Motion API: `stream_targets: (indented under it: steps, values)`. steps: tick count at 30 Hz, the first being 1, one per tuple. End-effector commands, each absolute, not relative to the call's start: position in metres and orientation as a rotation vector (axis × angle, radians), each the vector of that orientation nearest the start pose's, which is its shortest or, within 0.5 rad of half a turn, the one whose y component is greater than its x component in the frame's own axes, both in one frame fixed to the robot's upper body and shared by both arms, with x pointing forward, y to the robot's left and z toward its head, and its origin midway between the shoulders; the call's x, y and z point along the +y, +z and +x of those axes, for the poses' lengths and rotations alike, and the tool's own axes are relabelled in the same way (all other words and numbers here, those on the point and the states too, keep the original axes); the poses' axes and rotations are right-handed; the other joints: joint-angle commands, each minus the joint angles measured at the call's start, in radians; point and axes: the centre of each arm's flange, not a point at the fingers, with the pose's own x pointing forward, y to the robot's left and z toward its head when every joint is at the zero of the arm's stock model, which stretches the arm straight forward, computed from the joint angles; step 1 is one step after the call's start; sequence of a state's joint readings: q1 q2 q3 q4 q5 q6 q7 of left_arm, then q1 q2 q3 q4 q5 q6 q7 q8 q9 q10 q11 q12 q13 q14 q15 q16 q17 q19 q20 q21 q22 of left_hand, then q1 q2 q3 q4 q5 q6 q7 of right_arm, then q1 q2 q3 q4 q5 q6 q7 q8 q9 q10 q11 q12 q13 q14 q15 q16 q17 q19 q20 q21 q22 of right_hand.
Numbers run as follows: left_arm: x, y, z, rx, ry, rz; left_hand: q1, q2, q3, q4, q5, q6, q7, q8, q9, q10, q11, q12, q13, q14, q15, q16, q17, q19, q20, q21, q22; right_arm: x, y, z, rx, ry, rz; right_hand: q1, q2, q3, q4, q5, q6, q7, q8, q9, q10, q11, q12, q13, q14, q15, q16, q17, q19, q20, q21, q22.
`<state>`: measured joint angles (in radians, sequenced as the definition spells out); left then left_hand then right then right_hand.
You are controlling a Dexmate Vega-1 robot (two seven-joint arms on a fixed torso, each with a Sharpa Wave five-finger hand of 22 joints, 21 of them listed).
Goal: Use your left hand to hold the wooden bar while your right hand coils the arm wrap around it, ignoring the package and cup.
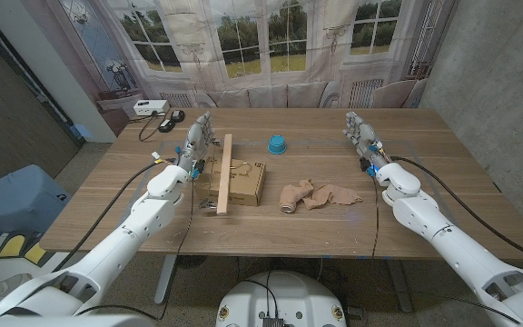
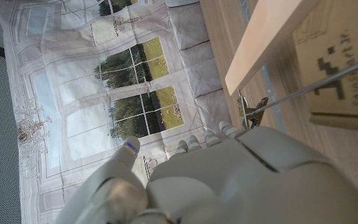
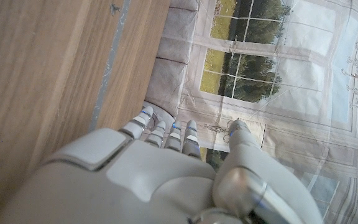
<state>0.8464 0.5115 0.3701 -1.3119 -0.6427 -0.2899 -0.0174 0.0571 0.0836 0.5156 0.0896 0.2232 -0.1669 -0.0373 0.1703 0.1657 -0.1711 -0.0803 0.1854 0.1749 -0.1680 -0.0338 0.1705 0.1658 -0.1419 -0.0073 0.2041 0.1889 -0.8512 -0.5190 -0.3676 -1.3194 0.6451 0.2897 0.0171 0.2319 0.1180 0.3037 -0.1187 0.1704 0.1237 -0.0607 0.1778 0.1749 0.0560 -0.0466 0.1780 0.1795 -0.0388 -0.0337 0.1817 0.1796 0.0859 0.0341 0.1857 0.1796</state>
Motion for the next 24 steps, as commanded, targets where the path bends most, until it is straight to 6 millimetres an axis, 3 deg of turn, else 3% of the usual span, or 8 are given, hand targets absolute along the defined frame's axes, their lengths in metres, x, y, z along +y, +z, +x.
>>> stream_targets:
  steps: [1,6,7,9,12,16,21,24]
  values:
    - [0.286,-0.028,0.646,-0.602,-0.192,-0.025,0.0,0.069,0.008,0.0,0.007,-0.148,-0.004,0.006,0.003,-0.1,-0.002,0.007,0.004,-0.121,-0.004,0.005,0.005,-0.008,-0.003,0.008,0.005,-0.293,-0.029,0.646,-0.596,0.198,0.025,0.007,0.004,0.008,0.001,0.005,0.006,0.0,0.006,0.004,0.003,0.001,0.007,0.005,-0.013,-0.007,0.004,0.003,0.001,0.002,0.007,0.001]
    - [0.285,-0.03,0.641,-0.639,-0.154,-0.036,0.01,0.026,-0.007,-0.018,0.0,-0.129,-0.049,0.012,0.003,-0.093,-0.014,0.01,0.004,-0.11,0.008,0.008,0.003,0.002,0.019,0.012,0.003,-0.295,-0.029,0.641,-0.603,0.193,0.025,0.008,0.004,0.008,0.0,0.005,0.003,0.0,0.005,0.004,0.003,0.002,0.008,0.005,-0.014,-0.004,0.006,0.003,0.0,0.006,0.009,0.001]
    - [0.284,-0.03,0.641,-0.652,-0.142,-0.042,0.037,0.019,-0.003,-0.044,-0.011,-0.102,-0.076,0.019,0.004,-0.081,-0.011,0.014,0.004,-0.085,0.044,0.013,0.003,0.011,0.076,0.015,0.002,-0.296,-0.03,0.639,-0.605,0.19,0.026,0.008,0.004,0.008,0.0,0.005,0.003,-0.001,0.005,0.004,0.002,0.002,0.008,0.005,-0.013,-0.003,0.006,0.003,0.001,0.007,0.009,0.001]
    - [0.285,-0.031,0.638,-0.687,-0.084,-0.033,0.19,0.093,0.116,-0.153,0.013,0.067,-0.023,0.055,0.017,0.072,0.078,0.069,0.028,0.0,0.099,0.022,0.007,0.066,0.149,0.032,0.007,-0.298,-0.031,0.636,-0.602,0.18,0.021,0.006,0.004,0.006,0.002,0.005,0.011,0.001,0.009,0.004,0.027,0.014,0.018,0.006,0.008,0.012,0.016,0.003,0.015,0.027,0.016,0.002]
    - [0.284,-0.03,0.634,-0.715,-0.012,-0.012,0.317,0.08,0.224,-0.236,0.169,0.238,0.019,0.133,0.058,0.234,0.069,0.187,0.11,0.176,0.075,0.066,0.037,0.109,0.121,0.055,0.015,-0.3,-0.033,0.632,-0.602,0.174,0.023,0.004,0.002,0.004,0.003,0.004,0.021,0.01,0.014,0.006,0.061,0.03,0.03,0.01,0.049,0.04,0.03,0.006,0.038,0.053,0.026,0.003]
    - [0.285,-0.025,0.631,-0.707,-0.036,0.033,0.231,0.006,0.093,-0.21,0.12,0.059,-0.049,0.05,0.047,0.076,0.08,0.161,0.158,0.085,0.082,0.031,0.055,0.087,0.105,0.045,0.017,-0.302,-0.035,0.627,-0.61,0.165,0.03,0.006,0.002,0.004,0.001,0.005,0.021,0.011,0.013,0.007,0.057,0.029,0.027,0.011,0.046,0.039,0.028,0.006,0.039,0.054,0.027,0.004]
    - [0.286,-0.017,0.627,-0.677,-0.031,0.092,0.209,-0.023,0.057,-0.217,0.068,0.008,-0.095,0.021,0.03,0.018,0.085,0.123,0.145,0.037,0.079,0.019,0.039,0.069,0.088,0.037,0.016,-0.305,-0.038,0.621,-0.619,0.154,0.033,0.007,0.002,0.005,0.0,0.005,0.019,0.011,0.013,0.007,0.045,0.03,0.021,0.011,0.039,0.038,0.024,0.006,0.038,0.054,0.026,0.004]
    - [0.286,-0.012,0.623,-0.666,-0.009,0.119,0.198,-0.041,0.038,-0.221,0.032,-0.003,-0.107,0.018,0.023,0.014,0.094,0.111,0.133,0.044,0.102,0.025,0.032,0.076,0.146,0.039,0.016,-0.306,-0.04,0.617,-0.624,0.151,0.038,0.007,0.002,0.004,0.0,0.005,0.019,0.008,0.012,0.007,0.042,0.029,0.02,0.012,0.037,0.037,0.023,0.007,0.037,0.052,0.025,0.004]
